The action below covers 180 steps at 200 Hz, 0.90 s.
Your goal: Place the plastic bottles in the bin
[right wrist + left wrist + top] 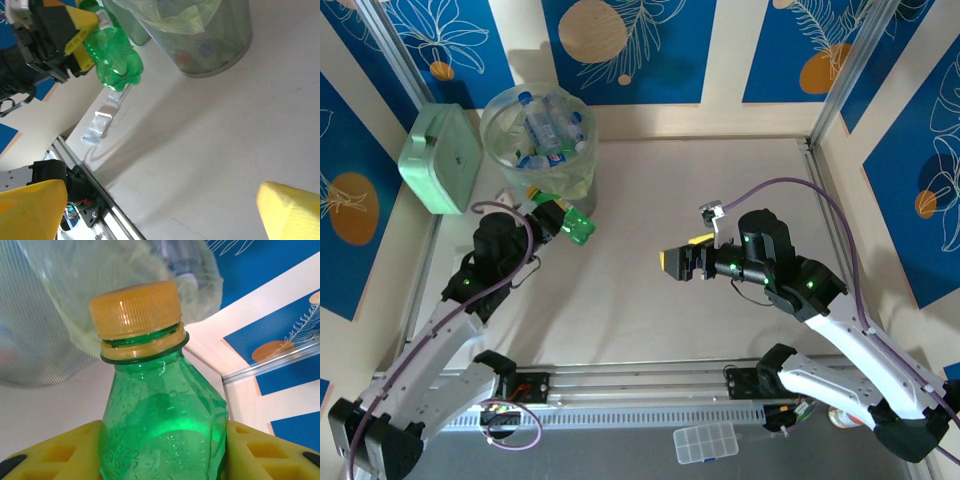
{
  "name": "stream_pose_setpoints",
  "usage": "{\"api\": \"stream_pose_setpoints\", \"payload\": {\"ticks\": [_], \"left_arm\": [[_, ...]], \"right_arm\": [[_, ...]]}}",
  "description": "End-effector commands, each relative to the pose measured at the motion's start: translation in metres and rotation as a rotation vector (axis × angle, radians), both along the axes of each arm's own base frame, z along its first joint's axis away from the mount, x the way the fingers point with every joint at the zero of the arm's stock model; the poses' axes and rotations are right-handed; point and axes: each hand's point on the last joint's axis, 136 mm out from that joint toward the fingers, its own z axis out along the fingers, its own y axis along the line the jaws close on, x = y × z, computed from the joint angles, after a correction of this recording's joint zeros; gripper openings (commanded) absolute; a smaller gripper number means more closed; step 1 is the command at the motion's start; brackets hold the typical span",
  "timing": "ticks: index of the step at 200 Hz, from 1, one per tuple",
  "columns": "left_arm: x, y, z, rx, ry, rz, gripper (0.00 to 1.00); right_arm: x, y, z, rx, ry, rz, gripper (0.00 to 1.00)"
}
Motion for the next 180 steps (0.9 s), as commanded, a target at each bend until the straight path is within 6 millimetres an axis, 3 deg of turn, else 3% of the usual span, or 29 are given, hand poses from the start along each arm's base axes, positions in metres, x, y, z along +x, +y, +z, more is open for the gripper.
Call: {"api": "stream_pose_setpoints", "payload": {"ticks": [1,29,65,84,108,125,180], "left_arm": [[-0.002,0.01,0.036,0.161,-0.085,0.007,0.47],[0.015,0.027,0.077,0.31,-0.075,0.053,0.45],[0.048,0.058,0.129,0.245,-0.097,0.121,0.45],[0.076,0.073,0.142,0.222,-0.059,0.124,0.45],[0.11,0.072,0.136,0.146,0.021,0.063,0.46],[0.131,0.07,0.12,0.111,0.088,0.028,0.46],[0.164,0.076,0.08,0.087,0.212,-0.02,0.49]], "right_arm": [[-0.002,-0.001,0.009,0.006,-0.019,0.006,0.98],[-0.002,0.0,0.005,0.005,-0.015,0.007,0.98],[-0.002,-0.001,-0.001,-0.003,-0.004,0.004,0.98],[-0.003,-0.001,-0.004,-0.01,0.003,0.008,0.98],[-0.003,-0.002,-0.006,-0.017,0.009,0.006,0.98],[-0.003,-0.002,-0.008,-0.015,0.016,0.002,0.98],[0.0,0.0,-0.015,-0.03,0.032,0.005,0.98]]}}
